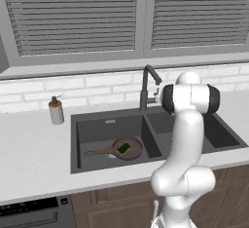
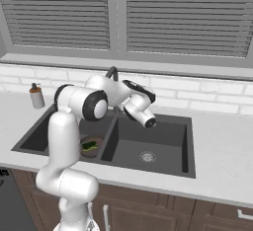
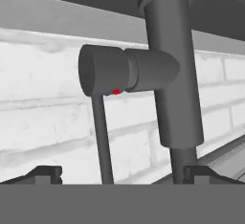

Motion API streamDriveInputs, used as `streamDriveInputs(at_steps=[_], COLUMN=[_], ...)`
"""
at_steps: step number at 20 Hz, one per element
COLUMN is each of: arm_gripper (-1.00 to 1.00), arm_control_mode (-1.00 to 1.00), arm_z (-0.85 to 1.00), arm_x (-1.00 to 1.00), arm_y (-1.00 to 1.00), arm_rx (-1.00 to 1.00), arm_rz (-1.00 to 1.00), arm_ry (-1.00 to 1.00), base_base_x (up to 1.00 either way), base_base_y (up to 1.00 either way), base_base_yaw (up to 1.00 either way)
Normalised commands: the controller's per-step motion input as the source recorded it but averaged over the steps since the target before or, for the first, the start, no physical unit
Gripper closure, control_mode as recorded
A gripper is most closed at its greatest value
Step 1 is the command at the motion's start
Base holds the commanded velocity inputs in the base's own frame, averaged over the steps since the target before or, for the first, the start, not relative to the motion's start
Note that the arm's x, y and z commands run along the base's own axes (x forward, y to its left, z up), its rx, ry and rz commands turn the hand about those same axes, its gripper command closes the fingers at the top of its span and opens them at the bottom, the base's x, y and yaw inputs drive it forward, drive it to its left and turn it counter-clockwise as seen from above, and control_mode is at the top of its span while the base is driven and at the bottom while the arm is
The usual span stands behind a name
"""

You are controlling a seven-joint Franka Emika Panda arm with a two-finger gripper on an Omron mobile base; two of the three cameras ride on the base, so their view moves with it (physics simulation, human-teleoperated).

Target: Pick the pan and sponge and place them into the sink. Then turn on the water.

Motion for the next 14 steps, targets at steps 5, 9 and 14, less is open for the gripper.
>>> streamDriveInputs(at_steps=[5,9,14], arm_gripper=[-1.0,-1.0,-1.0], arm_control_mode=[-1.0,-1.0,-1.0], arm_z=[-0.07,-0.06,-0.16], arm_x=[0.31,0.29,0.31], arm_y=[0.0,0.0,0.0], arm_rx=[0.02,0.01,0.0], arm_rz=[0.0,0.0,0.0], arm_ry=[-0.03,-0.04,-0.03], base_base_x=[0.0,0.0,0.0], base_base_y=[0.0,0.0,0.0], base_base_yaw=[0.0,0.0,0.0])
